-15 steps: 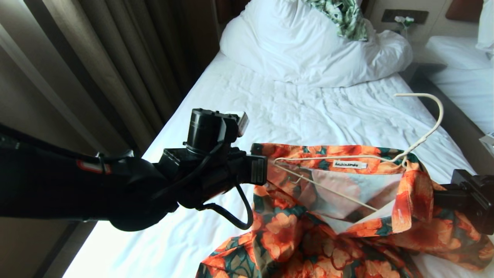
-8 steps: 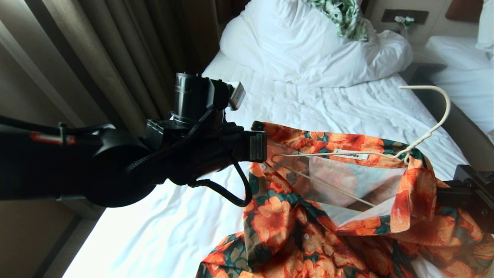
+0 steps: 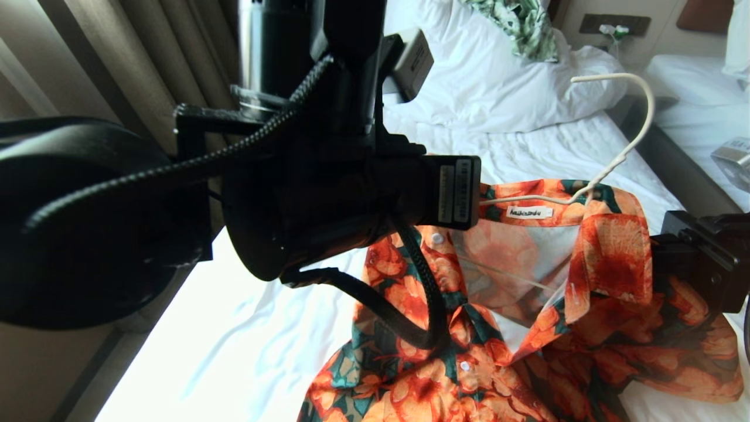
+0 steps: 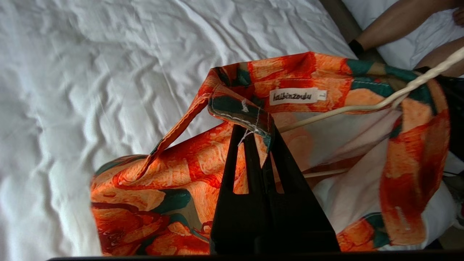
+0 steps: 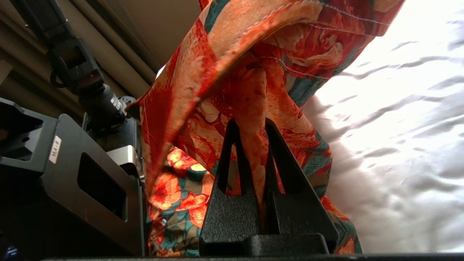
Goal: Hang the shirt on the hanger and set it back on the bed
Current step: Hook the other side of the shirt onto the hanger
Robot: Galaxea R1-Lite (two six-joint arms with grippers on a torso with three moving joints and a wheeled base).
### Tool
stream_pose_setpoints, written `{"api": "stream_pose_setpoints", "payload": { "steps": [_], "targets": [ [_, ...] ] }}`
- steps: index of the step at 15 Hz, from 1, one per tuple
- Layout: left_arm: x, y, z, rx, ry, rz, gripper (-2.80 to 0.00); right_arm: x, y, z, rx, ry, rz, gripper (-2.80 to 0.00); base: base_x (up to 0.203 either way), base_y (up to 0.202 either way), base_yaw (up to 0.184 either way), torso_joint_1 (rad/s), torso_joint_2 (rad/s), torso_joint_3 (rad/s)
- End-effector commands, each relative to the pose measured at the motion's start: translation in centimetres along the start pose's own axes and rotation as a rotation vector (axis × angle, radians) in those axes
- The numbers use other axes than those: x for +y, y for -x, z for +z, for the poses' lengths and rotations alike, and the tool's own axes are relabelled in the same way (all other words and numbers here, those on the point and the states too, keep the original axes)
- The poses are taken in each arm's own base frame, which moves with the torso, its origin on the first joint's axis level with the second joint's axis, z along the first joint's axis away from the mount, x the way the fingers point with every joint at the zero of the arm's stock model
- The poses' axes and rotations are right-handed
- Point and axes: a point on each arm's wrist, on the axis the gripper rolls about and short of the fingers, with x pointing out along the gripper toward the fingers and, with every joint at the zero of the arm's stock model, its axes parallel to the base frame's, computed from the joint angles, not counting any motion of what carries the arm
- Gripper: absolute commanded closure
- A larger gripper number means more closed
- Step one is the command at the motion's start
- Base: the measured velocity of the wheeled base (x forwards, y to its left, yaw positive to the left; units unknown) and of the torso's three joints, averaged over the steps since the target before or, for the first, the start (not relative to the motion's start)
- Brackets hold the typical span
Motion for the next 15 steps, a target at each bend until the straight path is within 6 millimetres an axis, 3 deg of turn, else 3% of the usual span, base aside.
{"api": "stream_pose_setpoints", "payload": {
  "steps": [1, 7, 11, 15],
  "targets": [
    [-0.9, 0.0, 0.7, -0.018, 0.003, -0.022, 0.0, 0.2, -0.3, 0.4, -0.005, 0.013, 0.019, 0.0, 0.0, 0.0, 0.0, 0.0, 0.0, 0.0],
    [-4.8, 0.2, -0.1, 0.052, -0.037, -0.115, 0.0, 0.9, -0.1, 1.1, -0.014, -0.021, 0.021, 0.0, 0.0, 0.0, 0.0, 0.0, 0.0, 0.0],
    [-8.5, -1.0, -2.4, 0.106, -0.045, -0.189, 0.0, 1.1, 0.3, 0.6, -0.012, -0.034, 0.008, 0.0, 0.0, 0.0, 0.0, 0.0, 0.0, 0.0],
    [-11.2, -2.0, -3.4, 0.116, -0.055, -0.243, 0.0, 1.4, 0.3, 0.5, -0.011, -0.037, 0.012, 0.0, 0.0, 0.0, 0.0, 0.0, 0.0, 0.0]
  ]
}}
